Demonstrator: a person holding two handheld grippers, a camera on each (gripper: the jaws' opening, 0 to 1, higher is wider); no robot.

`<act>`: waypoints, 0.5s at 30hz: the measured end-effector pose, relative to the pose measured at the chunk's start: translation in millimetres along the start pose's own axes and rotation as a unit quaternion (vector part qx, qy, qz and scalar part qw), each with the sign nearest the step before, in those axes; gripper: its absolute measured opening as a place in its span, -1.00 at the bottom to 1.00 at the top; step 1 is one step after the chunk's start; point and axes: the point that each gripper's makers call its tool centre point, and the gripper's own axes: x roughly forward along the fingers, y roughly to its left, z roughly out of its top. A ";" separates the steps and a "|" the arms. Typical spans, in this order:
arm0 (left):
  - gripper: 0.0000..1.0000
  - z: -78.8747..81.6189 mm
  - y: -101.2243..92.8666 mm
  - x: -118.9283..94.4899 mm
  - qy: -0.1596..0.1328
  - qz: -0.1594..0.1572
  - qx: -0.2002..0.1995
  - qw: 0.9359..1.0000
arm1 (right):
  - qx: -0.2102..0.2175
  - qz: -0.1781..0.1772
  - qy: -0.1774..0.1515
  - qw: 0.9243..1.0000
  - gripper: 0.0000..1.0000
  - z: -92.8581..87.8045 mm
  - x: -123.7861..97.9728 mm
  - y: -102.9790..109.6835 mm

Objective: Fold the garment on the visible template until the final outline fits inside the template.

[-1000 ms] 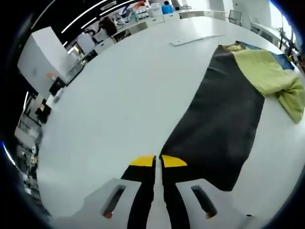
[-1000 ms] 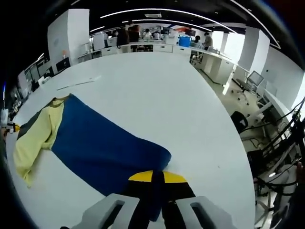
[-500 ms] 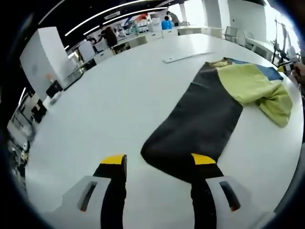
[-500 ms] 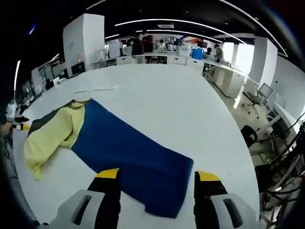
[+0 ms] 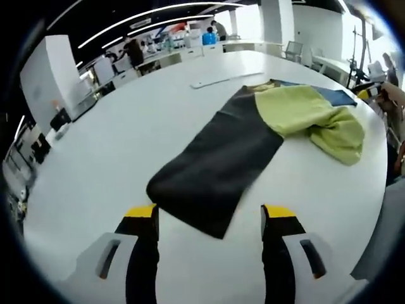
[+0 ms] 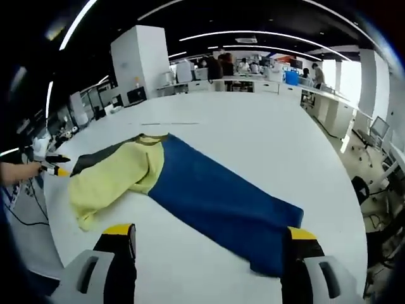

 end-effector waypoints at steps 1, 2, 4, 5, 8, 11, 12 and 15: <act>0.25 1.3 -4.2 -1.0 -0.004 -0.005 0.001 1.000 | -0.006 0.009 0.001 1.000 0.96 0.5 -1.4 5.8; 0.26 1.7 -5.5 -1.5 -0.005 -0.006 0.002 1.000 | -0.009 0.013 0.000 1.000 0.97 1.0 -2.2 9.5; 0.25 0.9 -9.9 -3.2 0.001 -0.001 0.017 1.000 | -0.014 0.025 -0.001 1.000 0.98 1.8 -3.9 17.9; 0.24 0.9 -13.3 -3.9 0.002 -0.004 0.017 1.000 | -0.016 0.028 0.000 0.999 0.98 1.6 -4.6 20.7; 0.24 1.5 -22.0 -6.9 -0.002 -0.011 0.010 1.000 | -0.022 0.047 -0.002 0.999 0.98 2.7 -6.9 33.8; 0.21 3.3 -32.8 -10.2 -0.007 -0.019 0.019 1.000 | -0.041 0.066 -0.004 0.997 0.98 4.3 -10.4 48.7; 0.21 4.2 -36.1 -11.1 -0.009 -0.023 0.019 1.000 | -0.050 0.071 -0.003 0.996 0.98 4.3 -11.3 52.8; 0.19 9.2 -49.2 -14.6 -0.017 -0.035 0.017 0.999 | -0.074 0.089 -0.001 0.993 0.98 4.3 -15.3 68.9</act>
